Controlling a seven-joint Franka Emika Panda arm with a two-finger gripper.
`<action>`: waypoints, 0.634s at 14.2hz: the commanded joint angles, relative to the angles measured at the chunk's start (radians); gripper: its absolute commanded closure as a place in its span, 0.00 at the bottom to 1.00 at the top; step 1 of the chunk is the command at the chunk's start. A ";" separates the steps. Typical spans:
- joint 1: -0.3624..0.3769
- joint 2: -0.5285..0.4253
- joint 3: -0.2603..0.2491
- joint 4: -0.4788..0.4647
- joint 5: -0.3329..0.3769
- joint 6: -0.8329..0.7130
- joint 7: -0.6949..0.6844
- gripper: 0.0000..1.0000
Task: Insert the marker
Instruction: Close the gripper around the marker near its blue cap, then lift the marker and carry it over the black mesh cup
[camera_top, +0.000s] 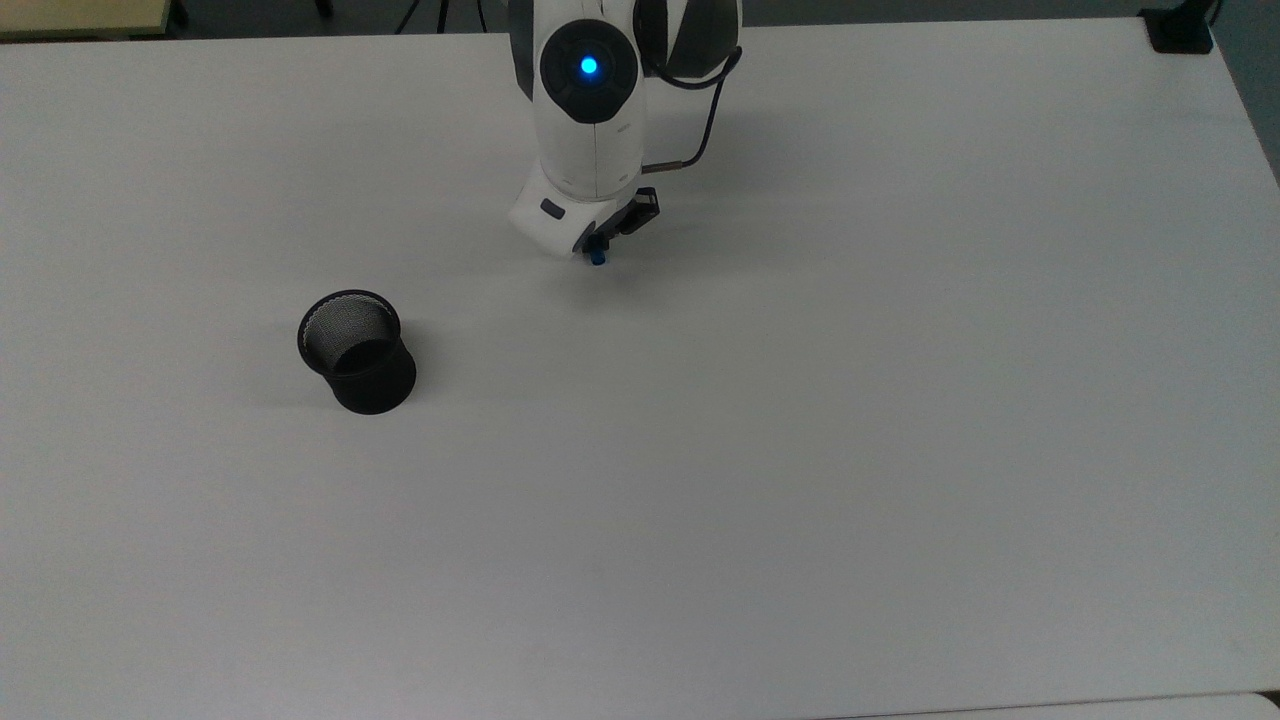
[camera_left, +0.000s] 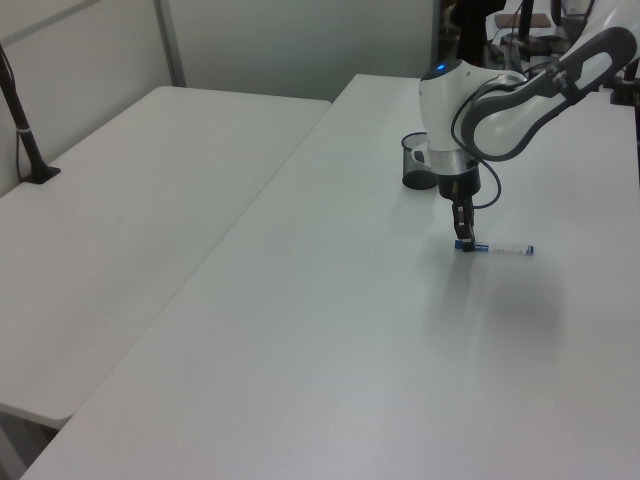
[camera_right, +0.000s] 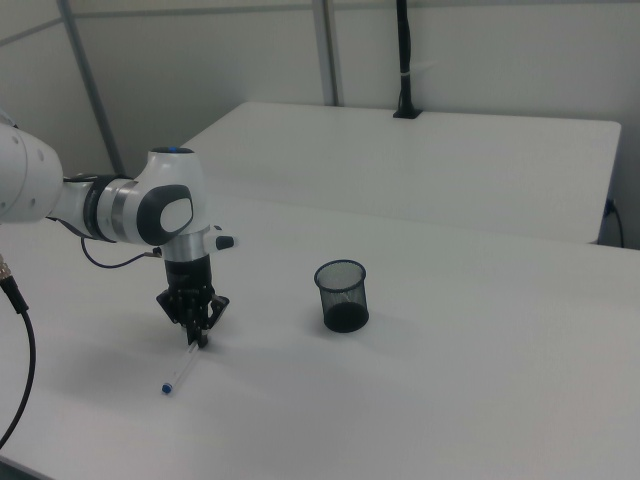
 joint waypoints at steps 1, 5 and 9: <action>-0.002 0.002 0.007 0.014 0.002 0.005 -0.001 0.97; -0.027 -0.022 0.005 0.155 0.012 -0.069 0.024 0.97; -0.085 -0.035 -0.027 0.313 0.011 -0.012 0.026 0.97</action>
